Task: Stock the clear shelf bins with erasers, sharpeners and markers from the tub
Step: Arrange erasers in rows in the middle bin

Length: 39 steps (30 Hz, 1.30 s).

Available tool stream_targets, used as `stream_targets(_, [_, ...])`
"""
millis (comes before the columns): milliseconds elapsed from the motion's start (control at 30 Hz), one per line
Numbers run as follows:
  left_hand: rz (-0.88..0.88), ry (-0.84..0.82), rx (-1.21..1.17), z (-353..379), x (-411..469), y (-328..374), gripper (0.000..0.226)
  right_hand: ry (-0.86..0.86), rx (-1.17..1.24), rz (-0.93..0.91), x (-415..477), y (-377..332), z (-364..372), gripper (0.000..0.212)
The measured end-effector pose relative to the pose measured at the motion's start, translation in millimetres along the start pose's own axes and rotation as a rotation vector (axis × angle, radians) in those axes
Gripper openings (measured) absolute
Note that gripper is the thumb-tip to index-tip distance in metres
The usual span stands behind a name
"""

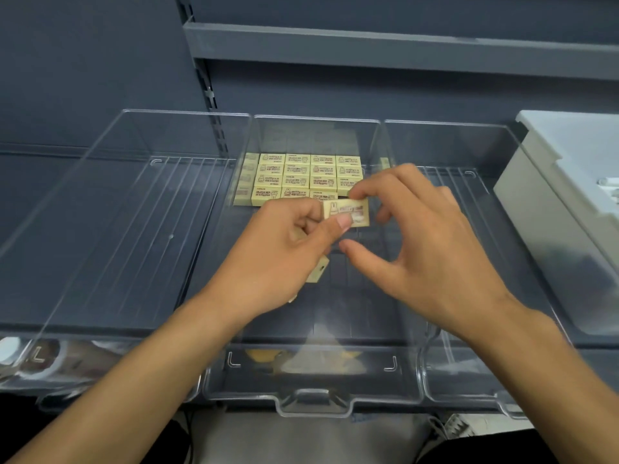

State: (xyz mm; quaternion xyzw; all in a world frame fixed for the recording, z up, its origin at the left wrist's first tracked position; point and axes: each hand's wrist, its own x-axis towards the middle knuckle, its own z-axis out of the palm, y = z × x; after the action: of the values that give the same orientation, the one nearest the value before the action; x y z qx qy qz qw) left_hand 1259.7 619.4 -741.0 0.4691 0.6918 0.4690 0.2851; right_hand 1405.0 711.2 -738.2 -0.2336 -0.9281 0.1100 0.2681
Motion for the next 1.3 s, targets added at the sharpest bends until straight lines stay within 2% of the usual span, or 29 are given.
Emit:
stream_targets(100, [-0.018, -0.035, -0.033, 2, -2, 3, 0.036, 0.015, -0.065, -0.019, 3, 3, -1, 0.03])
stream_targets(167, [-0.05, -0.042, -0.08, 2, -1, 4, 0.035, -0.013, -0.069, -0.01, 4, 6, -3, 0.033])
stream_targets(233, [-0.175, -0.043, -0.248, 0, 1, 4, 0.031, -0.044, -0.083, 0.019, 8, 11, -7, 0.032])
stream_targets(300, [-0.28, -0.018, -0.363, -1, 4, 3, 0.016, -0.071, -0.198, 0.037, 13, 20, -10, 0.028])
stream_targets(367, [-0.28, 0.038, -0.313, -1, 6, 0, 0.011, -0.075, -0.303, 0.059, 17, 27, -11, 0.029])
stream_targets(467, [-0.229, 0.085, -0.237, 1, 6, 0, 0.021, -0.059, -0.363, 0.062, 21, 26, -6, 0.029])
stream_targets(533, [-0.271, 0.073, -0.251, 3, 6, 1, 0.026, -0.081, -0.422, 0.057, 27, 25, -2, 0.03])
stream_targets(733, [-0.379, 0.097, -0.502, 0, 7, 4, 0.028, -0.281, -0.649, 0.004, 64, 25, 3, 0.036])
stream_targets(900, [-0.414, 0.124, -0.564, -4, 7, 6, 0.026, -0.459, -0.92, -0.068, 89, 23, 19, 0.024])
stream_targets(1067, [-0.42, 0.095, -0.51, -4, 7, 6, 0.021, -0.538, -0.873, -0.006, 99, 24, 39, 0.03])
stream_targets(1200, [-0.423, 0.076, -0.518, -6, 8, 6, 0.02, -0.582, -0.894, 0.034, 99, 26, 39, 0.016])
stream_targets(1300, [-0.419, 0.071, -0.516, -6, 9, 8, 0.02, -0.571, -0.925, 0.041, 94, 29, 40, 0.015])
